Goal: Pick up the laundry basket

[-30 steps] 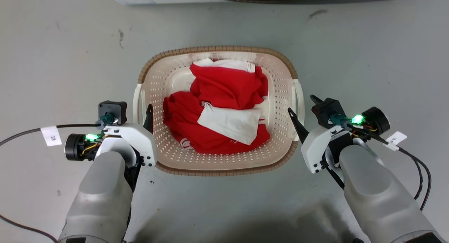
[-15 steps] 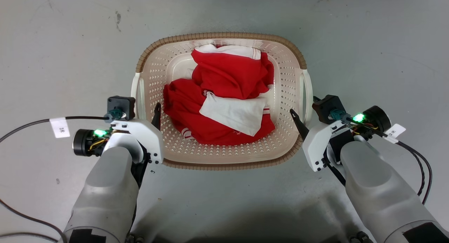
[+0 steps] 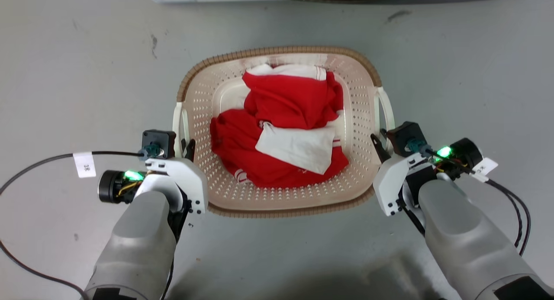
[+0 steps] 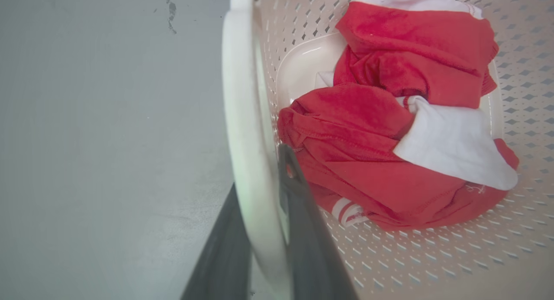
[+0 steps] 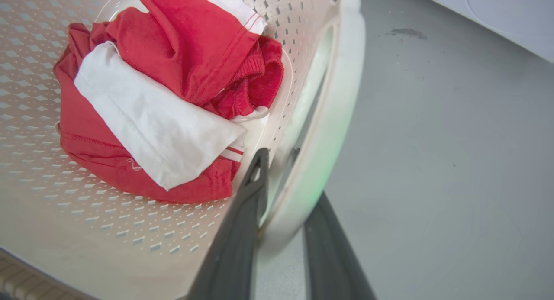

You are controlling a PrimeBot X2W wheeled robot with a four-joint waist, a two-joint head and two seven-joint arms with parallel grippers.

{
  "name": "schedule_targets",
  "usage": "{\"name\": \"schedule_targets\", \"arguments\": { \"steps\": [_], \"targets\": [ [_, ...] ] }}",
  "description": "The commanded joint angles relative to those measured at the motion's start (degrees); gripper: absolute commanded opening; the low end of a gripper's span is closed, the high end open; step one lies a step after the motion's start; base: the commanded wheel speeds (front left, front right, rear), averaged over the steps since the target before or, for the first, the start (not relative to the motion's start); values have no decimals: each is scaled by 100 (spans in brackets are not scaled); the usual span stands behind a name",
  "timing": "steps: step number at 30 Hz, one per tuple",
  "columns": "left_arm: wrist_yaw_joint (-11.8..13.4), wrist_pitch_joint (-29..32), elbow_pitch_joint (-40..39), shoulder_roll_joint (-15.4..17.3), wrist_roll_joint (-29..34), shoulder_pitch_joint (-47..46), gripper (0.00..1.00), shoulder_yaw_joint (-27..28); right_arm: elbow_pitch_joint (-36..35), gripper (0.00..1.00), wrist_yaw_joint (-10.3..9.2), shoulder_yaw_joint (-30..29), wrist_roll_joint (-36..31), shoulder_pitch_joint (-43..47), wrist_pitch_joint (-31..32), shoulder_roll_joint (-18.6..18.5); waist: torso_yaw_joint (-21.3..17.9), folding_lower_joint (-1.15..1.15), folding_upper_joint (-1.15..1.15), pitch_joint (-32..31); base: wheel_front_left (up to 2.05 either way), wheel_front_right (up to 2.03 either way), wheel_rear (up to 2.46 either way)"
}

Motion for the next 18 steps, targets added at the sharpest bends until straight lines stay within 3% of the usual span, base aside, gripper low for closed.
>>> {"name": "schedule_targets", "arguments": {
  "steps": [1, 18],
  "targets": [
    [-12, -16, 35, 36, -7, 107, 0, -57, 10, 0, 26, 129, 62, 113, -28, 16, -39, -1, 0, -263, 0, 0, 0],
    [-25, 419, 185, -64, -449, 786, 0, -558, 110, 0, 44, 1334, 1347, 690, 321, 41, -361, -1, 0, -2053, 0, 0, 0]
  ]
}}
